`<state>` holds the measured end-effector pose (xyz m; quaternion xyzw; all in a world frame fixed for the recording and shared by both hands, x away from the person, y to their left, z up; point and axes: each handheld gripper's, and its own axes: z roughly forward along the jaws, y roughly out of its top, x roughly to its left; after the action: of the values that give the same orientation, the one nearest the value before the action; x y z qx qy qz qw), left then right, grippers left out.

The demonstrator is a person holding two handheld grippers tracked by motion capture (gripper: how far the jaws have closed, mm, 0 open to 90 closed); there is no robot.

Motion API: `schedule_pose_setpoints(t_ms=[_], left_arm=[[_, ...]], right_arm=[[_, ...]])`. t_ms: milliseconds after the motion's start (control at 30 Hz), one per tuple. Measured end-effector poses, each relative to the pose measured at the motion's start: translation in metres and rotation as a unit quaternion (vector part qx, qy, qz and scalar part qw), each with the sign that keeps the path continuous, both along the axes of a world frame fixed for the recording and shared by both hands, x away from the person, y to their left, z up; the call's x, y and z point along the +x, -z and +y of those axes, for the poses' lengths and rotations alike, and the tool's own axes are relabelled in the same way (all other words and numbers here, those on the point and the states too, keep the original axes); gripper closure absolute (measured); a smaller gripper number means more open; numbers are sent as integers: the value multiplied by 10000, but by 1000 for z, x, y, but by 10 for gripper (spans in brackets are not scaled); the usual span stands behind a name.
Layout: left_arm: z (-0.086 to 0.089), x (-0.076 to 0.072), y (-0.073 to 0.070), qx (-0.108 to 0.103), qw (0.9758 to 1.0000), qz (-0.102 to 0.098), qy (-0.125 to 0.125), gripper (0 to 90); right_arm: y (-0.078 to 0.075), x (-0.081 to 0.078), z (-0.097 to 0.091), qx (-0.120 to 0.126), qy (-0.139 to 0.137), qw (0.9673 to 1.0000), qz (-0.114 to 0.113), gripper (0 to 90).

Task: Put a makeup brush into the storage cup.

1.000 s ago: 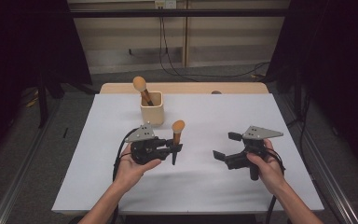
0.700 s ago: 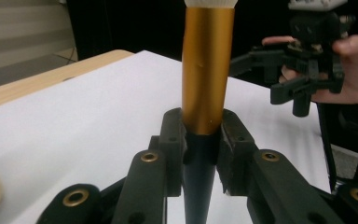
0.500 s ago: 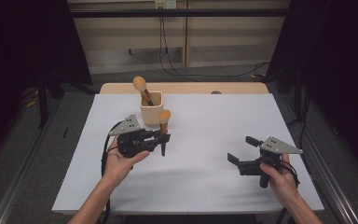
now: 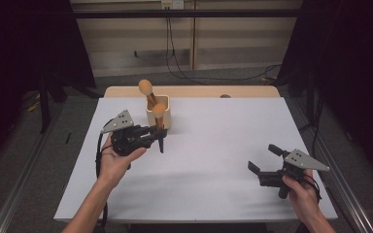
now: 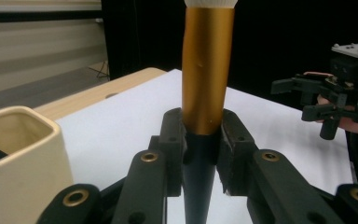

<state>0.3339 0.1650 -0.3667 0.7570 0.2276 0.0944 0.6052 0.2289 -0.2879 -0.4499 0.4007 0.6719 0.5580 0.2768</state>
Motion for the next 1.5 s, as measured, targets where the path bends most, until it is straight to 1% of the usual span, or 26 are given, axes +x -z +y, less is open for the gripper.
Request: schedule_pose_setpoints(t_ms=[33, 67, 133, 167, 200, 233, 300, 333, 433, 533, 600, 667, 733, 767, 800, 867, 1000, 1067, 1133, 1167, 1233, 1300, 1367, 1467, 1500], left_arm=[[1, 1, -2, -7, 10000, -11, -46, 742], [2, 3, -4, 6, 10000, -28, -64, 742], [4, 6, -7, -9, 9999, -42, -140, 742], [5, 7, -8, -5, 9998, -66, -200, 742], [5, 9, -10, 59, 9995, -99, -309, 742], [6, 11, -12, 67, 9992, -93, -389, 742], [7, 15, -15, 9, 9990, -95, -431, 742], [8, 16, -16, 21, 9987, -97, -505, 742], [10, 24, -19, -9, 9983, -65, -588, 742], [12, 31, -23, -63, 9978, -67, -656, 742], [11, 36, -26, -81, 9974, -102, -709, 742], [12, 42, -29, -124, 9970, -99, -753, 742], [12, 47, -31, -102, 9967, -105, -797, 742], [11, 49, -31, -131, 9966, -99, -808, 742], [11, 52, -31, -150, 9965, -142, -805, 742], [10, 57, -31, -58, 9957, -183, -905, 742], [8, 68, -30, -137, 9946, -246, -996, 742], [6, 73, -29, -150, 9939, -326, -1038, 742], [4, 79, -28, -217, 9932, -375, -1084, 742], [3, 81, -28, -209, 9928, -415, -1101, 742], [1, 86, -28, -290, 9928, -420, -1085, 741], [-1, 90, -30, -242, 9920, -449, -1151, 741], [-2, 95, -31, -229, 9918, -449, -1174, 741], [-2, 101, -31, -301, 9906, -465, -1251, 741], [-2, 104, -30, -293, 9904, -496, -1260, 741]], right_arm=[[0, -1, 0, 15, 29, 10000, -18, 0], [0, -1, -2, -52, 29, 10000, -61, 0], [0, -3, -2, -89, 50, 9999, -138, 0], [1, -3, -2, -81, 41, 9999, -144, 0], [1, -4, -2, -77, 39, 9999, -147, 0], [1, -5, -2, -71, 38, 9999, -144, 0], [1, -6, -2, -46, 34, 9999, -135, 0], [1, -7, -2, -44, 34, 9999, -151, 0], [0, -8, -2, 9, -18, 9999, -168, 0], [1, -8, 0, -69, -20, 9998, -164, 0], [2, -7, 0, -63, -58, 9999, -133, 0], [3, -7, 1, -83, -51, 9998, -180, 0], [3, -7, 0, -78, -56, 9998, -182, 0], [3, -8, 0, -80, -56, 9998, -187, 0], [3, -8, 0, -81, -58, 9998, -189, 0], [3, -7, 0, -76, -60, 9998, -177, 0], [3, -8, 0, -86, -86, 9998, -184, 0], [3, -8, 0, -75, -93, 9998, -171, 0], [4, -7, 0, -76, -96, 9998, -174, 0], [4, -7, 0, -63, -109, 9998, -170, 0], [4, -7, 0, -69, -105, 9998, -170, 0], [4, -8, 0, -71, -117, 9998, -167, 0], [4, -8, 1, -67, -115, 9998, -165, 0], [4, -8, 0, -74, -82, 9998, -181, 0], [4, -8, 0, -60, -81, 9998, -170, 0]])
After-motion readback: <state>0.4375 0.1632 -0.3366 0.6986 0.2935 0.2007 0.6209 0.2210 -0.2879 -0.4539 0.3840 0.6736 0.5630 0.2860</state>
